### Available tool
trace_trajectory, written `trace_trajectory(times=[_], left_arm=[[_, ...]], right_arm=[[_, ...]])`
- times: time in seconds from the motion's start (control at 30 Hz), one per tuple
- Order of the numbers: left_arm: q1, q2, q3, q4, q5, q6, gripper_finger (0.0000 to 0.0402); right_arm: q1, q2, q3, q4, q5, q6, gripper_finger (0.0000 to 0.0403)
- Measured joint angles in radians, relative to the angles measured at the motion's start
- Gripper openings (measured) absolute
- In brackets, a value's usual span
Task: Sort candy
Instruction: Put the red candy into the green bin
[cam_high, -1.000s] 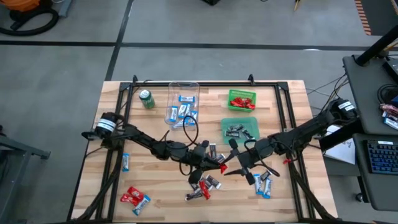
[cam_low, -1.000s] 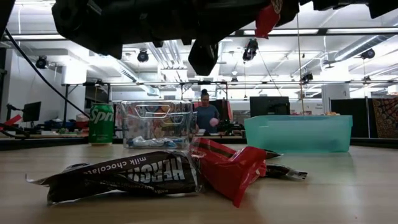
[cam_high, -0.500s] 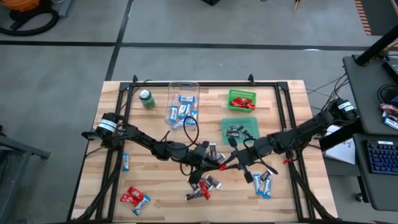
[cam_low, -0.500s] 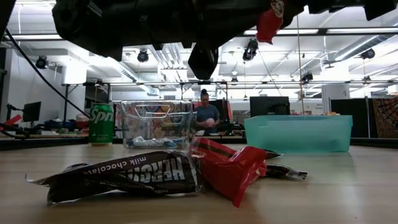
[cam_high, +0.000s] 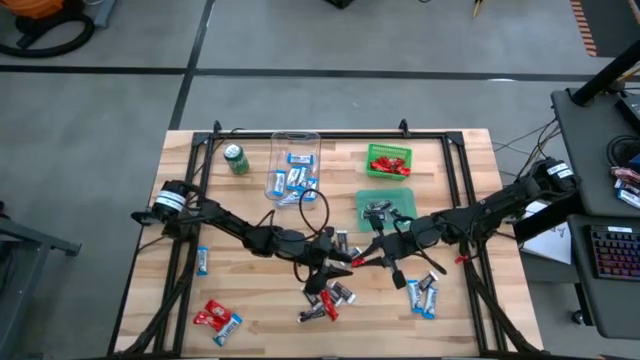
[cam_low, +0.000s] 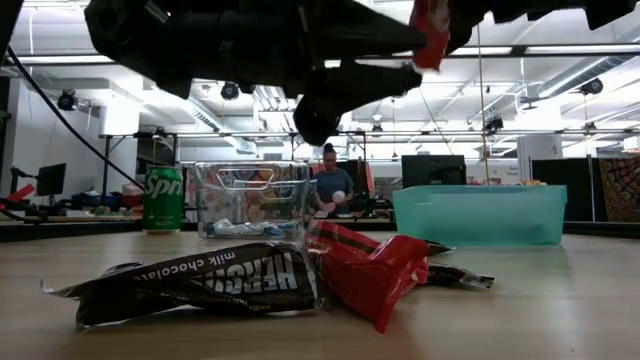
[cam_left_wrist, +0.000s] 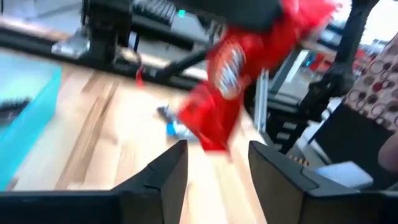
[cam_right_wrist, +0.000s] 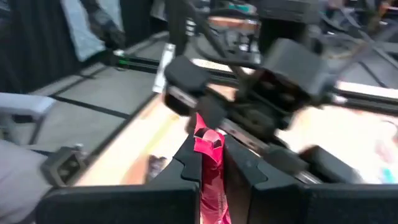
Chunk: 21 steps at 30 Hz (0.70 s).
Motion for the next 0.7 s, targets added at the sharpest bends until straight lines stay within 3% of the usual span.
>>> trace_trajectory(times=[0.2, 0.37, 0.43, 0.57, 0.63, 0.7], left_arm=[[0.0, -0.068, 0.0, -0.185, 0.0, -0.041, 0.0158], [0.0, -0.167, 0.0, -0.441, -0.045, -0.066, 0.0153], [-0.001, -0.212, 0.0, -0.567, -0.095, -0.087, 0.0153], [-0.005, -0.29, -0.001, -0.791, -0.217, -0.129, 0.0153], [-0.007, -0.316, -0.001, -0.862, -0.267, -0.144, 0.0153], [-0.009, -0.332, -0.001, -0.899, -0.294, -0.156, 0.0153]], right_arm=[[-0.056, -0.054, 0.0, -0.167, 0.144, 0.001, 0.002], [-0.139, -0.128, 0.0, -0.311, 0.287, 0.013, 0.002], [-0.184, -0.153, 0.0, -0.353, 0.422, 0.016, 0.002], [-0.34, -0.166, 0.001, -0.405, 0.8, 0.059, 0.002], [-0.441, -0.159, 0.001, -0.437, 0.809, 0.105, 0.002], [-0.552, -0.141, 0.001, -0.471, 0.723, 0.158, 0.002]])
